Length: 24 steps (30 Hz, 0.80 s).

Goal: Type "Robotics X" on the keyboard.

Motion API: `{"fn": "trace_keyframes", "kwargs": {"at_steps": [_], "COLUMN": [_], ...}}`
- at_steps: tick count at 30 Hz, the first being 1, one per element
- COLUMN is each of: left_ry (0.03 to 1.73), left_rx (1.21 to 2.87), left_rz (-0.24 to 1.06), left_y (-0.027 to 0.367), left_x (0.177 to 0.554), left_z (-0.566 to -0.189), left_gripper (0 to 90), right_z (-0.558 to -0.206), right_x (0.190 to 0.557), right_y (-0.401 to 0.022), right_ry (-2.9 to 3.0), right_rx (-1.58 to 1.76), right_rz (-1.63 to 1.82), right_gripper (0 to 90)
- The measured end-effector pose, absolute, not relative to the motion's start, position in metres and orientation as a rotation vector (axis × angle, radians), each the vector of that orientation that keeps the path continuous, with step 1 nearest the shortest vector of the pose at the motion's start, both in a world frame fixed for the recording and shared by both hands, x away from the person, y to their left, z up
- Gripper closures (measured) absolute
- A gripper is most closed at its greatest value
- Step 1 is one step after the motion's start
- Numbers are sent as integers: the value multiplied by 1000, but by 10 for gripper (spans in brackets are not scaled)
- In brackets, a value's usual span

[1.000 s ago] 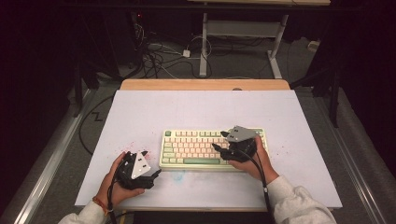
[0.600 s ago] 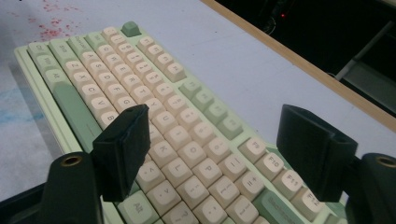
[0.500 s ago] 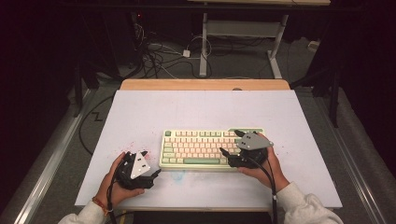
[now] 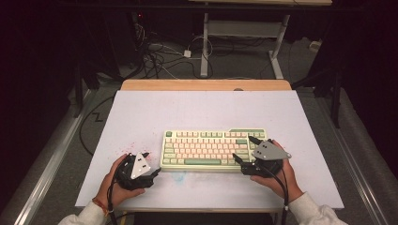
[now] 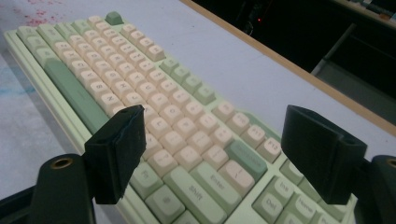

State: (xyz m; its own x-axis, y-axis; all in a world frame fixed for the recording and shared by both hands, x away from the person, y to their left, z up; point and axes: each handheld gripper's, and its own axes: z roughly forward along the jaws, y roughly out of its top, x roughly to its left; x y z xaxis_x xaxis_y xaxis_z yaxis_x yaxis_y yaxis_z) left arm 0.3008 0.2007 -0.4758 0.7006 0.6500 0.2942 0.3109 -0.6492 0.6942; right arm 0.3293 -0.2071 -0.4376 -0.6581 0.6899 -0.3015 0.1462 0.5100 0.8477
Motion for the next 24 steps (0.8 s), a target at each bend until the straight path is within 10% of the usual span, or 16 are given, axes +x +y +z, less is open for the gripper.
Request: {"fn": "trace_keyframes", "kwargs": {"at_steps": [24], "left_ry": [713], "left_rx": [2303], "left_rz": [527], "left_y": [207], "left_x": [312], "left_z": [-459], "left_gripper": [882], "right_z": [-450], "right_x": [299], "right_y": [-240], "right_ry": [2104], "right_rx": [744], "right_rz": [1062], "right_gripper": [220]}}
